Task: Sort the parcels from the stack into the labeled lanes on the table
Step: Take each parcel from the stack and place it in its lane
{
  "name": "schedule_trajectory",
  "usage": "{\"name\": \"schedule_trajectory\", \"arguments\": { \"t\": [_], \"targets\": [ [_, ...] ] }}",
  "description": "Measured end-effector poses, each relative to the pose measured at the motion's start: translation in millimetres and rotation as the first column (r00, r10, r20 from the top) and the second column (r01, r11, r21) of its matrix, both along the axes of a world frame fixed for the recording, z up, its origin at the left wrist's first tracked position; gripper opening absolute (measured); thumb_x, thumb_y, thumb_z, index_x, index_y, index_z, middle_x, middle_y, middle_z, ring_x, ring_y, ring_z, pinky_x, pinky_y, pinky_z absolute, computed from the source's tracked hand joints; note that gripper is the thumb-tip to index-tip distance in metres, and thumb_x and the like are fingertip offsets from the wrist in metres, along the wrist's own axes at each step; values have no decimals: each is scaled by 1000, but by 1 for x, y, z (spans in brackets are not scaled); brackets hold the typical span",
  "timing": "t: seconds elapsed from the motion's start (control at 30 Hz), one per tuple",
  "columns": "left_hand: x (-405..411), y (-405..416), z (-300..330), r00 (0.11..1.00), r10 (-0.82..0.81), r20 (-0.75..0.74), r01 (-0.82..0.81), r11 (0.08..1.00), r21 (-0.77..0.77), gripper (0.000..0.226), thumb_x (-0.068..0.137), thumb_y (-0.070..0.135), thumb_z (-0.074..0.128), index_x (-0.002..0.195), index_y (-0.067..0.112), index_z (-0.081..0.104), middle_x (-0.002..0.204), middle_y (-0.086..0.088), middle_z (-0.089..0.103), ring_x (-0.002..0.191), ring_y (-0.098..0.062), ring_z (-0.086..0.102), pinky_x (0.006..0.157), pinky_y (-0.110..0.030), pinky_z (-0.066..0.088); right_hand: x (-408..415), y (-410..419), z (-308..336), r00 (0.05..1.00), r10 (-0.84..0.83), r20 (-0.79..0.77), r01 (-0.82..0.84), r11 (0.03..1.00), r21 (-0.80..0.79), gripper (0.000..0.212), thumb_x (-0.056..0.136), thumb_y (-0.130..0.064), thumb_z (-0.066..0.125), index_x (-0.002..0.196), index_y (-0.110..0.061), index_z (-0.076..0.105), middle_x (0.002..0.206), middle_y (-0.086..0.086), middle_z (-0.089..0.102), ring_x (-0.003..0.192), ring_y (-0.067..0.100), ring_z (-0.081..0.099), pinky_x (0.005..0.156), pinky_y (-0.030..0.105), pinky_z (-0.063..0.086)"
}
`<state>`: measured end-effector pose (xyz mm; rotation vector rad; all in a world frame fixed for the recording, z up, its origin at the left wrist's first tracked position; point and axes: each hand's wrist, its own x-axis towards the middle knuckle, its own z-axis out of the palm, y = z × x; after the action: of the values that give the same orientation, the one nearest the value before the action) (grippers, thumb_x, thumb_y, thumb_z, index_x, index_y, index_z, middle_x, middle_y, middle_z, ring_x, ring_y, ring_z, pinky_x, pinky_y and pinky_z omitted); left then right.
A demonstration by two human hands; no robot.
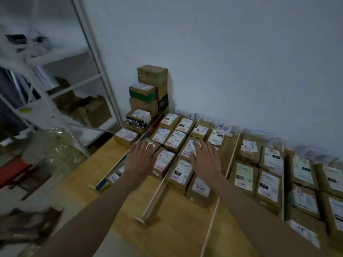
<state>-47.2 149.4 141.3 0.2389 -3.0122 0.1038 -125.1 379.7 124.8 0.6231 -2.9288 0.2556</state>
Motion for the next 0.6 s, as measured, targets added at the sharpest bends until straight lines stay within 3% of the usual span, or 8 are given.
{"name": "schedule_trajectory", "arguments": {
  "t": [0.33,0.6],
  "targets": [
    [90,-165,-10,997,51,51,-53,998,44,52,104,47,25,147,21,41,154,-2,39,143,-22,31,121,-42,19,86,-166,-9,995,-13,94,19,998,-57,51,104,-38,29,149,-16,36,156,6,35,143,26,32,118,44,28],
    [94,-243,-26,995,69,79,-76,992,96,52,103,48,27,144,22,44,150,0,43,140,-20,36,120,-43,22,97,-236,-16,990,-43,131,49,998,-43,48,103,-36,34,146,-15,38,149,8,43,138,26,39,114,41,33]
  ]
}}
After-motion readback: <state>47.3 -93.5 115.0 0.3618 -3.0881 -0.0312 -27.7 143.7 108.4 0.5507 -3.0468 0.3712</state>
